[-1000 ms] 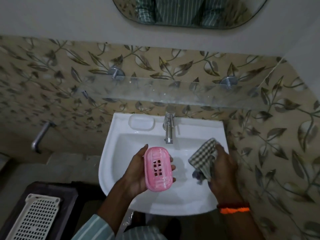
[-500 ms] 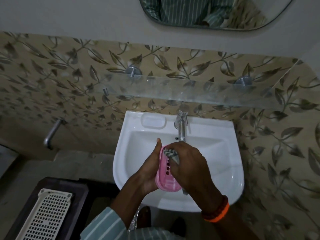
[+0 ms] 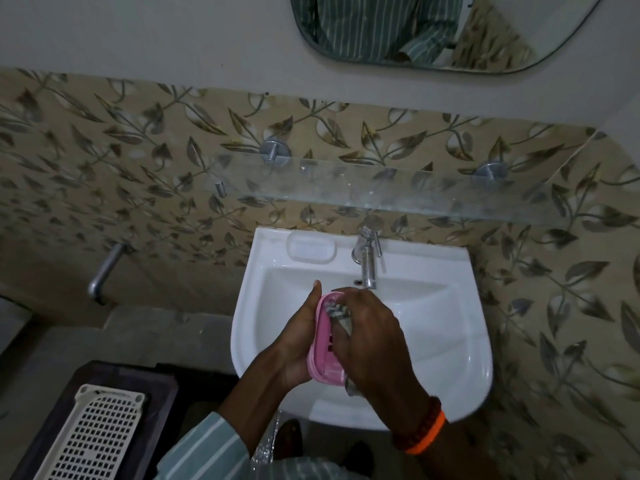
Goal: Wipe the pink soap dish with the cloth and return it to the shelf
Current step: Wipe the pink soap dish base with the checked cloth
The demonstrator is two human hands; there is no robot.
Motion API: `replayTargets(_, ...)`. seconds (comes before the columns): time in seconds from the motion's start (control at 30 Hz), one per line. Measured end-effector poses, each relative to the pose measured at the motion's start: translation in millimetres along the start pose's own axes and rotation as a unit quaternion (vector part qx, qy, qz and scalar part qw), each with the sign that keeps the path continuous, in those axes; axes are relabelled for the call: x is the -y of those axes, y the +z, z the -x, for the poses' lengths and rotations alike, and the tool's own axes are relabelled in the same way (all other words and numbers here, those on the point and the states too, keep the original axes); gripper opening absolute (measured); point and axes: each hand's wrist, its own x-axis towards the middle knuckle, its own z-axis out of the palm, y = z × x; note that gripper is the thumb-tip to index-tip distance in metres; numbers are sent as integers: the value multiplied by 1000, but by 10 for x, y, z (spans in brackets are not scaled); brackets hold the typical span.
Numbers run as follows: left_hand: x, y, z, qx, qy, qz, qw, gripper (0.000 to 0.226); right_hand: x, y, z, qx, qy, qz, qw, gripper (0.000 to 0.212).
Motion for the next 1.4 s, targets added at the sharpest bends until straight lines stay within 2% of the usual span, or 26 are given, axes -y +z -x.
replayTargets(0.2, -23, 10, 29, -20, 16, 26, 999, 64, 77, 87, -8, 34, 12, -40, 999, 24)
replayTargets(0.27, 55, -7, 29, -20, 4, 48, 999, 60, 49, 57, -135, 21, 31, -20, 999, 23)
replayTargets(0.37, 73, -34, 52, -11, 35, 56, 998, 49, 86, 35, -184, -1, 67, 29, 997, 21)
replayTargets(0.5, 44, -16, 90, -1, 62, 42, 997, 50, 124, 101, -149, -19, 120, 46, 991, 29)
replayTargets(0.73, 47, 16, 49, -33, 54, 46, 997, 57, 151, 137, -181, 7, 80, -90, 993, 20)
replayTargets(0.93, 56, 1, 41, -11, 67, 47, 997, 51, 104, 170, -97, -34, 88, -27, 995, 32)
replayTargets(1.0, 46, -19, 53, -12, 63, 45, 997, 52, 88, 193, -47, -2, 102, -53, 993, 38)
replayTargets(1.1, 32, -40, 60, -28, 65, 27, 997, 57, 46, 175, -20, 58, 91, -65, 992, 20)
replayTargets(1.17, 62, -37, 37, -43, 58, 24, 997, 63, -2, 194, -47, 43, 100, -78, 991, 19)
replayTargets(1.27, 129, -52, 17, -41, 51, 34, 997, 61, 19, 297, -71, 0, 116, -25, 993, 35)
replayTargets(1.3, 134, -55, 31, -37, 54, 31, 997, 59, 94, 321, -61, -41, 126, -48, 990, 35)
replayTargets(1.37, 101, -78, 54, -42, 64, 21, 997, 58, 132, 407, -34, -113, 150, -61, 980, 23)
replayTargets(1.4, 74, -94, 62, -48, 71, 15, 996, 58, 94, 388, 0, -75, 101, -52, 991, 18)
